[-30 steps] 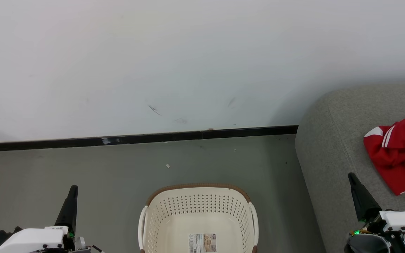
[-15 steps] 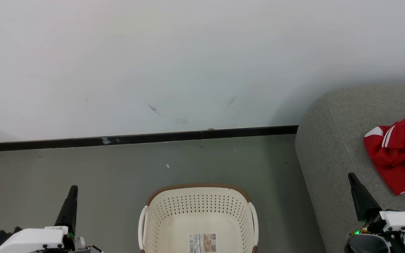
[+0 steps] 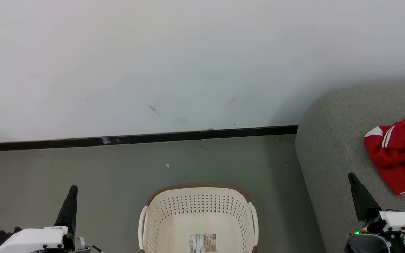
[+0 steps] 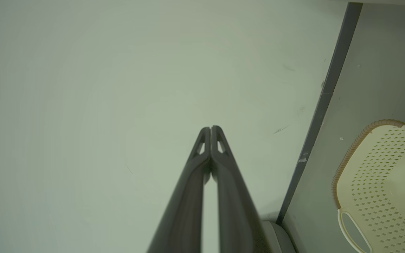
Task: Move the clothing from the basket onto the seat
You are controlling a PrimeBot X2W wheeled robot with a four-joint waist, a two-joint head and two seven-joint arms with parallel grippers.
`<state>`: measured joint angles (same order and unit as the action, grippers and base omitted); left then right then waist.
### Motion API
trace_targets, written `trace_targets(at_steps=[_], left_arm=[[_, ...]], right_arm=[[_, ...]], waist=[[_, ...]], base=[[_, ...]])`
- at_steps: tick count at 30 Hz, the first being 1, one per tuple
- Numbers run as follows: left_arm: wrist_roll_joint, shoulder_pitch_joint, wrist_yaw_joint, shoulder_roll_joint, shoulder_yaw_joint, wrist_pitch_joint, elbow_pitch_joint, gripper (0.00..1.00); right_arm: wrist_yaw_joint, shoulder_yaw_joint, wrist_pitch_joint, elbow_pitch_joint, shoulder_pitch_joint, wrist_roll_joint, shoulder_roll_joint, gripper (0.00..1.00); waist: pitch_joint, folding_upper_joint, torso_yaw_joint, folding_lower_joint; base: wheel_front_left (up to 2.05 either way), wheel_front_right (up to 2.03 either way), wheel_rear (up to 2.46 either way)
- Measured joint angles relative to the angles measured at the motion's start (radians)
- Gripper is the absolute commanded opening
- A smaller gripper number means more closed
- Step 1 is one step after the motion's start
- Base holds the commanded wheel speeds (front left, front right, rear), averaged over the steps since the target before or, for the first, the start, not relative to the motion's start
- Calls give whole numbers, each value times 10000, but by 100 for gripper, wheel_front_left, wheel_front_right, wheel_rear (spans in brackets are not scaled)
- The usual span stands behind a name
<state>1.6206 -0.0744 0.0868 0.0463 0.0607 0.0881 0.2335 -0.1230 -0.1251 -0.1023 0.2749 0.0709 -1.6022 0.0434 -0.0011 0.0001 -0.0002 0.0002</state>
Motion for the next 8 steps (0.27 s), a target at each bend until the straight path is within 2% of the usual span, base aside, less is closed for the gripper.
trace_targets(at_steps=[8], left_arm=[[0,0,0,0,4,0,4,0]], right_arm=[[0,0,0,0,0,0,0,0]], waist=[[0,0,0,0]], base=[[0,0,0]])
